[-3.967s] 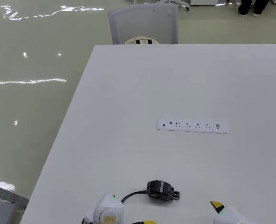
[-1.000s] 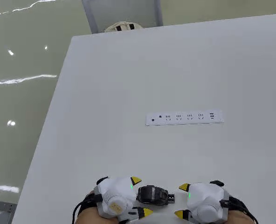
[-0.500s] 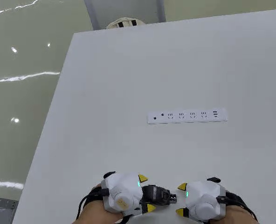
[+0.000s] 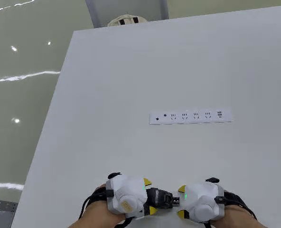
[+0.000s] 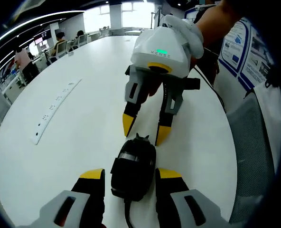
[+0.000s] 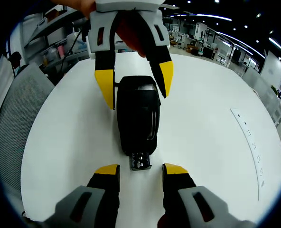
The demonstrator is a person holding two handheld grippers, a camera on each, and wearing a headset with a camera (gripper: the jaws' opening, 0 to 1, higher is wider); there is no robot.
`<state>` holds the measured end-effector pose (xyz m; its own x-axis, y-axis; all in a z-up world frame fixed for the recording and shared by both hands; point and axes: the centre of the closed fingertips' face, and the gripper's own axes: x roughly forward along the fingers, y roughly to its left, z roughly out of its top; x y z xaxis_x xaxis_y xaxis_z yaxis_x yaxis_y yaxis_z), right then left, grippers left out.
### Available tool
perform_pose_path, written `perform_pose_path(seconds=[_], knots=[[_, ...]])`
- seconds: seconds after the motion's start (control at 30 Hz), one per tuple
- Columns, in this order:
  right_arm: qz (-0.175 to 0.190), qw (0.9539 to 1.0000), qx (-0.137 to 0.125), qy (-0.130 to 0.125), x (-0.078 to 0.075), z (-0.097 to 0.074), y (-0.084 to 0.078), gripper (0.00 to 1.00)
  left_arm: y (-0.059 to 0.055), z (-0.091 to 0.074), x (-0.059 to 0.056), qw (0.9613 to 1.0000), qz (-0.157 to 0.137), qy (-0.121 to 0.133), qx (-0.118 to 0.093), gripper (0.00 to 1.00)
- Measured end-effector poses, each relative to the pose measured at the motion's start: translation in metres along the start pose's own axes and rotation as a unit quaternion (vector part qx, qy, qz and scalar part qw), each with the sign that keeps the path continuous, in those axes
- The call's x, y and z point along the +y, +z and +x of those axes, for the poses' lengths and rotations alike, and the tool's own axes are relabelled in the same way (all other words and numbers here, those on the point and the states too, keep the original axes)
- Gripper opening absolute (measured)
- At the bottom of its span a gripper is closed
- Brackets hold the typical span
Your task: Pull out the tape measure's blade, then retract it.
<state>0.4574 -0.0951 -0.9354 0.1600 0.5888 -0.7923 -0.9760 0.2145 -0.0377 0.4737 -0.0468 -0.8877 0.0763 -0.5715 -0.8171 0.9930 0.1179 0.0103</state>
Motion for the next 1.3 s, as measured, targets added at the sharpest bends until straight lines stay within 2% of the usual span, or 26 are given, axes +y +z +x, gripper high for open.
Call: perform_pose_path(seconds=[0.9,1.3], knots=[[-0.01,0.9994,-0.009,0.03,0.002,0.007,0.006,0.26,-0.003,0.016,-0.003,0.9991,0.027,-0.029,0.016,0.38],[-0.01,0.9993,-0.013,0.032,0.002,0.008,0.006,0.2,-0.005,0.02,-0.004,0.9987,0.033,-0.035,0.017,0.37]])
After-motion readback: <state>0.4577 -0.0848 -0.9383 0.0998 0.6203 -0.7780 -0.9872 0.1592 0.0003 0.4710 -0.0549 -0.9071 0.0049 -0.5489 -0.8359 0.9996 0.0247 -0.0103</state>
